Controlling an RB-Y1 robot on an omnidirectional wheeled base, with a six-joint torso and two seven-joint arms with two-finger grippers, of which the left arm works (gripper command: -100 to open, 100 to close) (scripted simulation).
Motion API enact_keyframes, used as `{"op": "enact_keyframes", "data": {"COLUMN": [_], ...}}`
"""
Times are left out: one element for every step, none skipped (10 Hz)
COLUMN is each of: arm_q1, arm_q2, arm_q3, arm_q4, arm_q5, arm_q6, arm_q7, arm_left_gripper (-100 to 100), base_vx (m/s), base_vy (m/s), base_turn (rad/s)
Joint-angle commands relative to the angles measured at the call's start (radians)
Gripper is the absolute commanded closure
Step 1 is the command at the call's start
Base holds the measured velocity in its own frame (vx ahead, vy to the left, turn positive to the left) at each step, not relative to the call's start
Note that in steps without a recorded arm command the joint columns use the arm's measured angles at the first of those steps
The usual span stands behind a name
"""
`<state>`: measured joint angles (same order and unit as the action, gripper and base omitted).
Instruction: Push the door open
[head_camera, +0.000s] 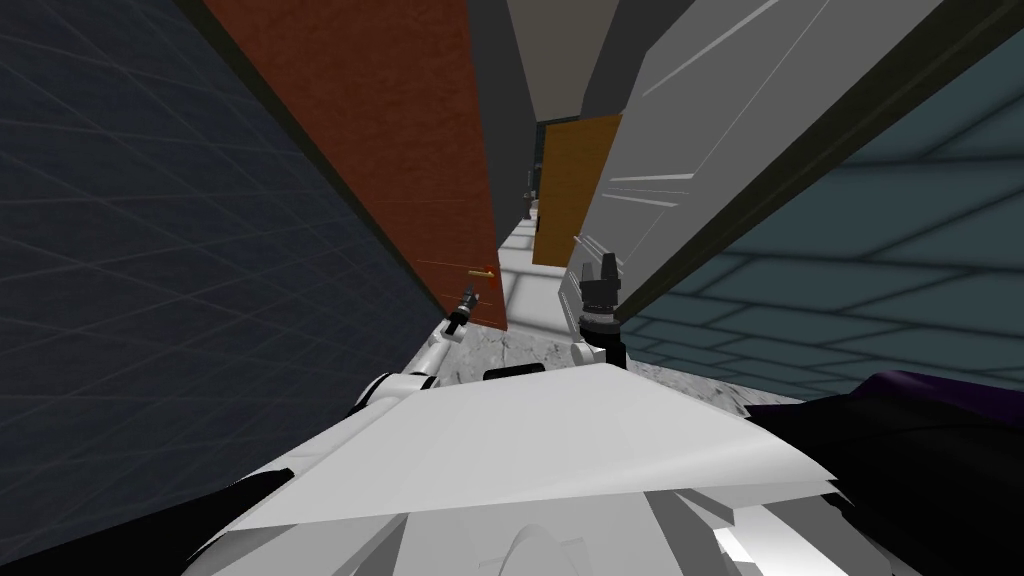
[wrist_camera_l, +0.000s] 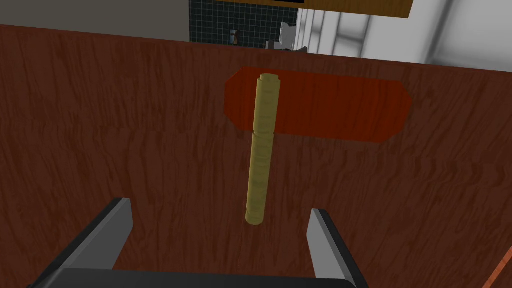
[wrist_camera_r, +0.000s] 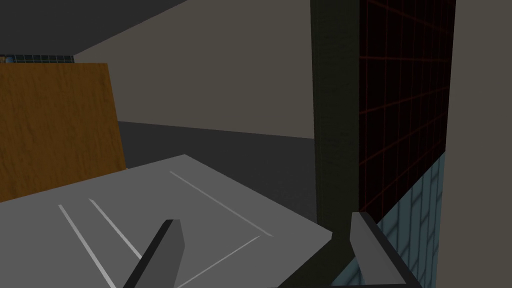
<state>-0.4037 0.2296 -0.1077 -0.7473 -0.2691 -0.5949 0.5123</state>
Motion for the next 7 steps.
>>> {"op": "enact_keyframes", "data": {"arm_q1": [-0.018, -0.029, -0.037, -0.053, -0.066, -0.082, -0.075], "arm_q2": [0.004, 0.006, 0.007, 0.01, 0.012, 0.015, 0.013], "arm_q3": [-0.002, -0.004, -0.005, -0.007, -0.009, -0.011, -0.009], "arm_q4": [0.032, 0.05, 0.063, 0.09, 0.113, 0.139, 0.127], "arm_q5": [-0.003, -0.005, -0.006, -0.009, -0.011, -0.014, -0.012], "arm_q6": [0.0, 0.001, 0.001, 0.002, 0.003, 0.004, 0.0], "arm_q7": [0.009, 0.014, 0.018, 0.025, 0.031, 0.037, 0.032], "arm_left_gripper": [-100, -100, -100, -100, -100, -100, -100], "base_vx": [0.033, 0.046, 0.042, 0.038, 0.037, 0.05, 0.025], "base_vy": [0.078, 0.075, 0.066, 0.078, 0.084, 0.091, 0.044], "base_turn": [-0.057, -0.065, -0.051, -0.067, -0.082, -0.093, -0.023]}}
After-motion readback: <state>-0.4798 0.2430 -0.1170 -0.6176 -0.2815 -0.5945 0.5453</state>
